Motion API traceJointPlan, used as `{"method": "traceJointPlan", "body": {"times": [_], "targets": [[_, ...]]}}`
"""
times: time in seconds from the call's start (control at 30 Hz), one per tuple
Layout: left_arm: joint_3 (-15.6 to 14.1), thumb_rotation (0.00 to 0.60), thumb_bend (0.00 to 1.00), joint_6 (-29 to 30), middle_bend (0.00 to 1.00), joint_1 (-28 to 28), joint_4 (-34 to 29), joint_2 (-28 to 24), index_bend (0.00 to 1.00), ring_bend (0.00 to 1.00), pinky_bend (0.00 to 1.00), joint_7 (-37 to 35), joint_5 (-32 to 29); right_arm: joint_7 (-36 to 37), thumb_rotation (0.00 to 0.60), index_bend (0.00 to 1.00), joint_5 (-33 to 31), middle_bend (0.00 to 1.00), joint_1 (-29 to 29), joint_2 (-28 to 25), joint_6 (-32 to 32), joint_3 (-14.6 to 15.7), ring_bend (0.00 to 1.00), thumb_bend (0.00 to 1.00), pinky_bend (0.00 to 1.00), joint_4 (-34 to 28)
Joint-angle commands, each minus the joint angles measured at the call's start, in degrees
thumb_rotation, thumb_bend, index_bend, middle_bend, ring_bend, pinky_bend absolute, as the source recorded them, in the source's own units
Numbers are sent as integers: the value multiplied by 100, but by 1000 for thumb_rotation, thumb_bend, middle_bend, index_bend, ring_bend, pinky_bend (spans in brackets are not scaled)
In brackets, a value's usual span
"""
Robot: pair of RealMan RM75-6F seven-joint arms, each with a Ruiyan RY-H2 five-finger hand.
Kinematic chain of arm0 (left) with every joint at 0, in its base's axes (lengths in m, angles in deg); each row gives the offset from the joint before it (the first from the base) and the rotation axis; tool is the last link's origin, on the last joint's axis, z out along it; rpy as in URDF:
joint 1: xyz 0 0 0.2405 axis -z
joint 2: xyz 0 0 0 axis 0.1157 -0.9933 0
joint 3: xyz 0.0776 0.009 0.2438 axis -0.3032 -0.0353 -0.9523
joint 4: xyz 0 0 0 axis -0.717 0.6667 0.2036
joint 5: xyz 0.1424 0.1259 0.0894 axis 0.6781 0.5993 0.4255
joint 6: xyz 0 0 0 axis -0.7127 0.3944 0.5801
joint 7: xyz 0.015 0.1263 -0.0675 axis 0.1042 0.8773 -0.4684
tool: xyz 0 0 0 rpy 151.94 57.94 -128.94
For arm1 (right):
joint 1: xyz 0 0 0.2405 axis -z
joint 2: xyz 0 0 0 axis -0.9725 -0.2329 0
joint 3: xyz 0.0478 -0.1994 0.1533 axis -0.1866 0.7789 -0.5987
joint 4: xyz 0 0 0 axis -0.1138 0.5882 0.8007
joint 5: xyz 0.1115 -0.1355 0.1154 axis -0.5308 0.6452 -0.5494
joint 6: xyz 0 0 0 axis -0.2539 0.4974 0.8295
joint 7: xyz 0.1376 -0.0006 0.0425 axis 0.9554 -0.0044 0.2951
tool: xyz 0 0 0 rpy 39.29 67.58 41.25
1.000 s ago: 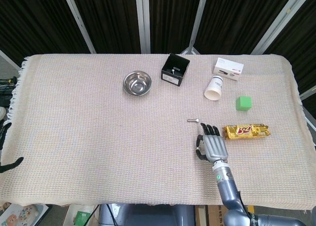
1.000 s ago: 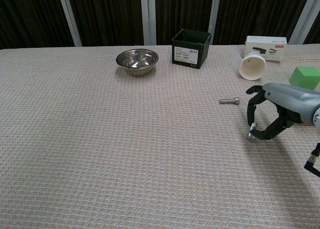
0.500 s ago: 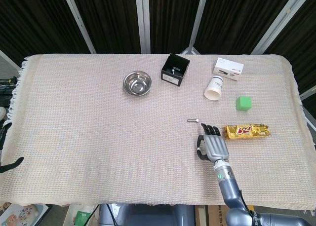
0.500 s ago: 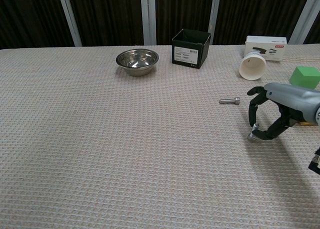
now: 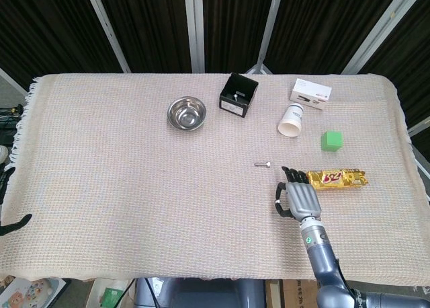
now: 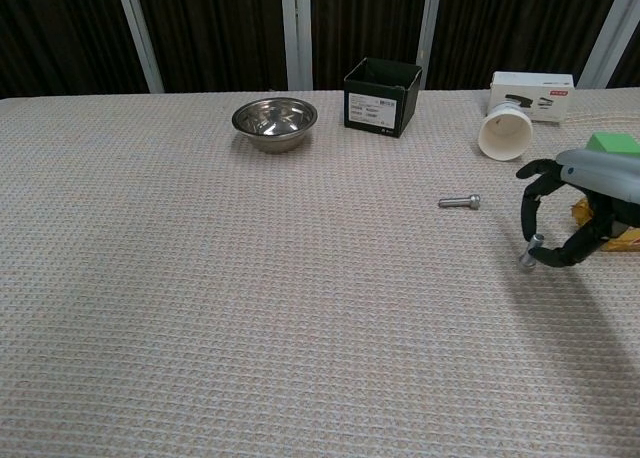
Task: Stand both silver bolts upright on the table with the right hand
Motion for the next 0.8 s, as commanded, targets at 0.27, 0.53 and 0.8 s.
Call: {"method": "traceJointPlan", "body": {"times": [0.27,0.53,0.8], "targets": [[-6,600,11,-7,19,6,-11,10,102,0,0,40,8,477,600,625,121,69,185,-437,-190,192,10,369,0,32],[-5,600,11,-2,19,5,-17,19,102,0,0,69,1,688,600,625,161,69,213,-517,-339,294,10,369,0,118],[-1,600,12,-2,19,6,-16,23,103,0,0,78,-5,803,600,625,160,69,202,-473,-407,347,10,368,0,248]]}}
